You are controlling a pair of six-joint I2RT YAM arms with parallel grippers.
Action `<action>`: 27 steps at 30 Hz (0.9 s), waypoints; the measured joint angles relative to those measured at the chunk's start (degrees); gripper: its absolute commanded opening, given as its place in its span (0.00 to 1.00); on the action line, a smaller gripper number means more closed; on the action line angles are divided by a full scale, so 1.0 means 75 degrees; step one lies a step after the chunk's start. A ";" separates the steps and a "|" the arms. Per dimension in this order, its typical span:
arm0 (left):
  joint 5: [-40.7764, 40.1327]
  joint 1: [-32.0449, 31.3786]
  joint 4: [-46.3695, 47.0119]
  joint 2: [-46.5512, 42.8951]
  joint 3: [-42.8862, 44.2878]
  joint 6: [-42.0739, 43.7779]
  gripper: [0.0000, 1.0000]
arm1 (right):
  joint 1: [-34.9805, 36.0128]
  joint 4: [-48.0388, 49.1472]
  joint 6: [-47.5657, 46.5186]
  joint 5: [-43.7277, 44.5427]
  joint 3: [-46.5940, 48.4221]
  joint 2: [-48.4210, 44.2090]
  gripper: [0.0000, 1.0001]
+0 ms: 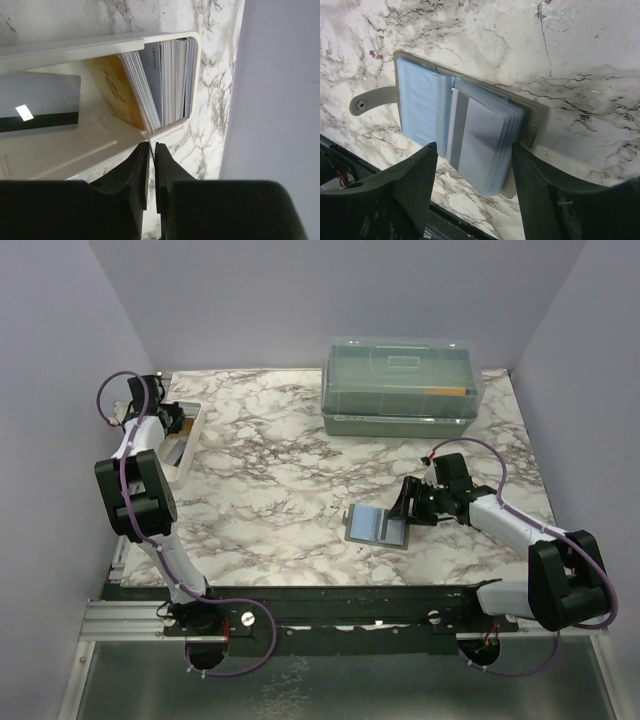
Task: Put the credit cards into the card holder
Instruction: Pick up the credit card from the storage box, then insert the credit card into the card holder.
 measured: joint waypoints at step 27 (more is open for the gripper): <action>0.3756 -0.4170 0.0527 -0.2498 -0.1139 0.2981 0.00 | 0.0000 -0.0064 0.0224 -0.0985 0.0356 -0.0883 0.75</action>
